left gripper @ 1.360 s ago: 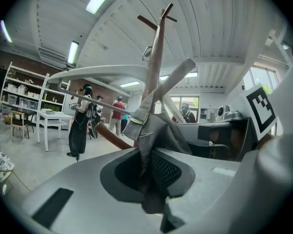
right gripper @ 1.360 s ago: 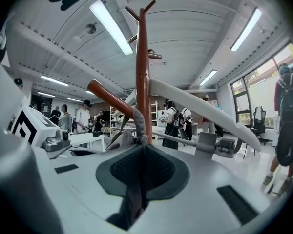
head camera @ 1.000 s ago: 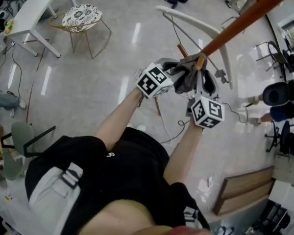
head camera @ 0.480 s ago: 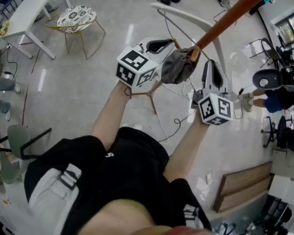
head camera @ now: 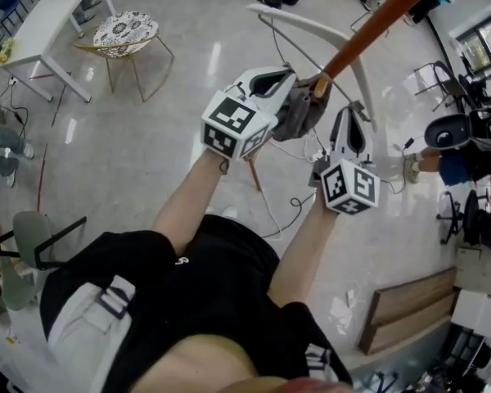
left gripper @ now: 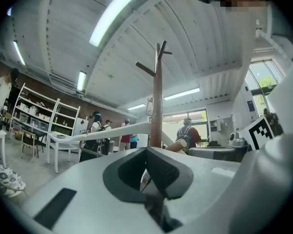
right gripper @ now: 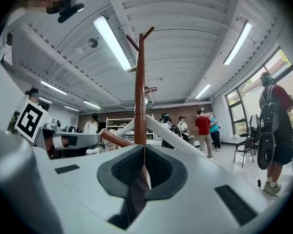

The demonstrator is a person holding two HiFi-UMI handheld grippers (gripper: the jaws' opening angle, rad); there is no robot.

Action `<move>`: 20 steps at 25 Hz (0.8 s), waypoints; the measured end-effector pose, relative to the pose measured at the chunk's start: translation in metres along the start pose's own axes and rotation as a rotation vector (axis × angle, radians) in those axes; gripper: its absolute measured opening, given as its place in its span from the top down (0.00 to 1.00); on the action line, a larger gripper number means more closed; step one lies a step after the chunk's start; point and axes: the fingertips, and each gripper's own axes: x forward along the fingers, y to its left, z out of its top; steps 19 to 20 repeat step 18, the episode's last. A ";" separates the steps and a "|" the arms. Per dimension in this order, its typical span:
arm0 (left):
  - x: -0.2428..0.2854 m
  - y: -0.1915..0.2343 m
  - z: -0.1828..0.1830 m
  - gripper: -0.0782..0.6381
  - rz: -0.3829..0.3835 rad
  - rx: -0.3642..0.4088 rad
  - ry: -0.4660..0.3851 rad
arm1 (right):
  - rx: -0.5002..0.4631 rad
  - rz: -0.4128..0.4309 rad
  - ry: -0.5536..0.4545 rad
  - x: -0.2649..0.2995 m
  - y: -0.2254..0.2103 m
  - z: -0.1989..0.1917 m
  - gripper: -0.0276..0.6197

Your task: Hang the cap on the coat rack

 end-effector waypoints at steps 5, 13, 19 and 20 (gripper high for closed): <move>0.001 -0.006 -0.005 0.89 0.004 -0.006 0.007 | 0.009 0.012 0.004 -0.003 -0.002 -0.006 0.95; 0.003 -0.008 -0.015 0.89 0.010 0.000 0.031 | 0.017 0.028 0.004 -0.002 0.000 -0.011 0.95; 0.005 -0.004 -0.025 0.89 0.036 -0.009 0.054 | 0.020 0.033 0.017 -0.001 -0.003 -0.015 0.95; 0.005 -0.004 -0.025 0.89 0.036 -0.009 0.054 | 0.020 0.033 0.017 -0.001 -0.003 -0.015 0.95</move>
